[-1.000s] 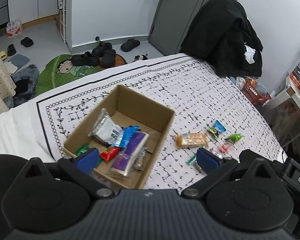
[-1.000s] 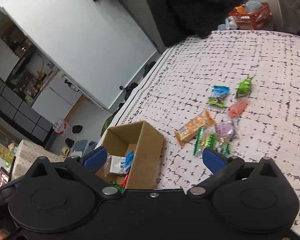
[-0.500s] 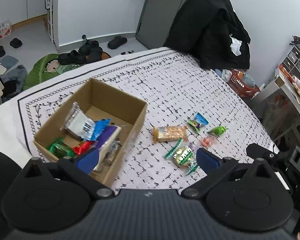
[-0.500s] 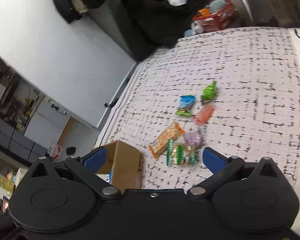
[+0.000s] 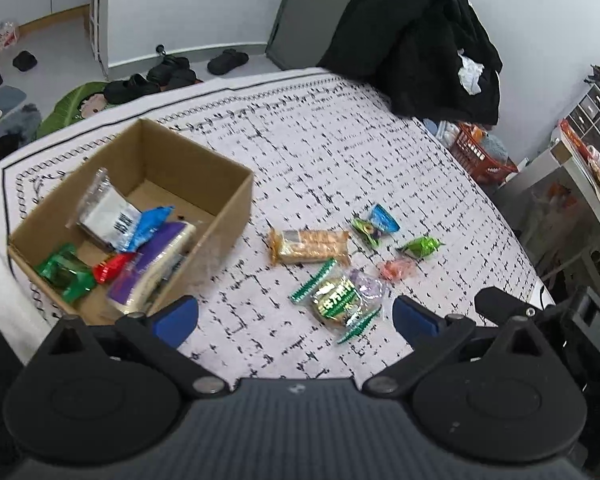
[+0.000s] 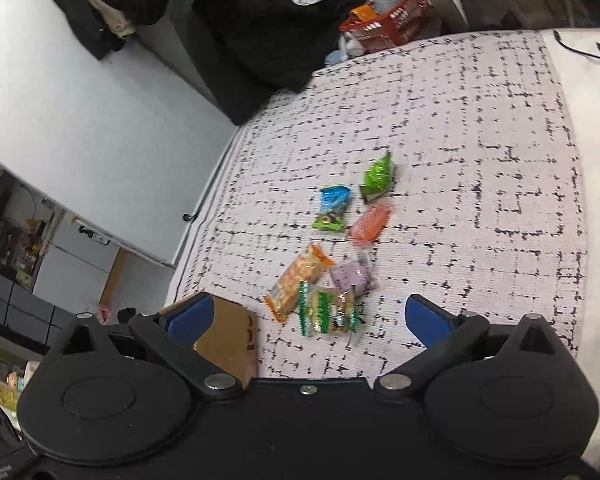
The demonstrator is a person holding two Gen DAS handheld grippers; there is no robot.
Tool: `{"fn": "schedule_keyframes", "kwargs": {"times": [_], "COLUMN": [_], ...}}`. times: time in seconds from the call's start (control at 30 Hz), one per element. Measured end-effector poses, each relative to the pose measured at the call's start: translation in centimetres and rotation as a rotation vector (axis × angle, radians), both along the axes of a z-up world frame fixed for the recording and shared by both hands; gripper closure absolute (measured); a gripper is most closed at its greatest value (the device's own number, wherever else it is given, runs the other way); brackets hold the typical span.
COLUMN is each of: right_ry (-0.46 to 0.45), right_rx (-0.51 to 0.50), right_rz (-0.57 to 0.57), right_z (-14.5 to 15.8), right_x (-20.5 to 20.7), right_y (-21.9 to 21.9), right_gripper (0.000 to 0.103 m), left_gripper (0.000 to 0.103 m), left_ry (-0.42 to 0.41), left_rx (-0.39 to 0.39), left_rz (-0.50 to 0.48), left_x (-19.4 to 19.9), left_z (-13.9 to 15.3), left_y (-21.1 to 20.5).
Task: Organize snacks
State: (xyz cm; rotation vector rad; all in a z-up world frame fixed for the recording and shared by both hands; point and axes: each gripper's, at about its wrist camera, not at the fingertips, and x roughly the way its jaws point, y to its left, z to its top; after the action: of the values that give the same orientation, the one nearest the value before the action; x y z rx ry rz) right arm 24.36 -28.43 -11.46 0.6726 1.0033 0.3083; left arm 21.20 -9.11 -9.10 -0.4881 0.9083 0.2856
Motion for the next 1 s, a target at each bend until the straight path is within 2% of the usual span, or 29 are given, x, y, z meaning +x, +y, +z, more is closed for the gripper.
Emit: {"fn": "schedule_keyframes", "kwargs": {"times": [0.6,1.0], "right_ry": [0.095,0.162], "right_rx": [-0.048,-0.057], "right_rz": [-0.094,-0.144], "right_z": [-3.2,-6.0], "right_x": [2.1,4.3], "right_y": [-0.3,-0.5], "right_gripper": [0.001,0.014], "left_gripper": [0.002,0.003], "left_ry": [0.056,0.072], "left_rx": [-0.136,-0.192], "left_rz": [-0.034,-0.010], "left_x": [3.9,6.9], "left_z": [-5.7,-9.3], "left_y": [-0.4,0.0]}}
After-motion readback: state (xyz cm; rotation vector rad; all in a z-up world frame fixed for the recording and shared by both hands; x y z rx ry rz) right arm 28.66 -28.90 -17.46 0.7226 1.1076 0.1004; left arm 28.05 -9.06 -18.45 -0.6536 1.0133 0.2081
